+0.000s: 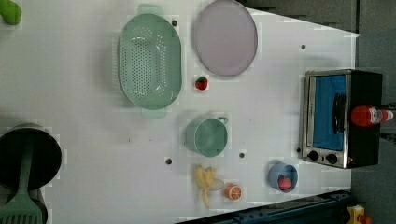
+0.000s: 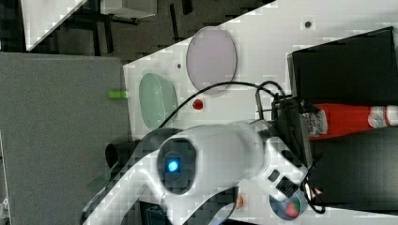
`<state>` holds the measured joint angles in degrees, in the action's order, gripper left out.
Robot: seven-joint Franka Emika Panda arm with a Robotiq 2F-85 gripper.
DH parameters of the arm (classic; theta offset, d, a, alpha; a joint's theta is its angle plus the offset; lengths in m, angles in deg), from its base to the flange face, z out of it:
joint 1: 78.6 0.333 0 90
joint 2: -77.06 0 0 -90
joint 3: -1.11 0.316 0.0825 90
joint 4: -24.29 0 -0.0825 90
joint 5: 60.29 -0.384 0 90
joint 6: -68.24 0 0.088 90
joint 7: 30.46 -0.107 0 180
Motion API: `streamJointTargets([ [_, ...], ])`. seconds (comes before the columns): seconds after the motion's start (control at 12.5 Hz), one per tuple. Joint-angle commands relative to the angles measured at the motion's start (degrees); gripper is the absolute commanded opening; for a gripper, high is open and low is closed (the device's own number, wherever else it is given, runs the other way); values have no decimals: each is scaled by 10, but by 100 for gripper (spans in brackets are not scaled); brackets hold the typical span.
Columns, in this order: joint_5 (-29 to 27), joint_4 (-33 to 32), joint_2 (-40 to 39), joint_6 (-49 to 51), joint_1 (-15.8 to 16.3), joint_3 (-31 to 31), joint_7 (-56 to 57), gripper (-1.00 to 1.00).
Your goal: Pick Ketchup from oven and place it on table.
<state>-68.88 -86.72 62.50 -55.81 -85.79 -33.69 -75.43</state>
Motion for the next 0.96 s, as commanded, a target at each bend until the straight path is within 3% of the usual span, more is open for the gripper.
streamJointTargets([
  [0.08,-3,9,-8,-7,4,-2,-33,100],
  [0.48,-30,10,-25,-8,5,-1,-38,100],
  [0.56,-30,9,-30,-7,4,-1,-38,93],
  [0.72,-31,9,-32,-7,6,0,-38,43],
  [0.8,-31,10,-33,-7,6,-1,-38,29],
  [0.96,-29,19,-29,-5,7,-1,-38,29],
])
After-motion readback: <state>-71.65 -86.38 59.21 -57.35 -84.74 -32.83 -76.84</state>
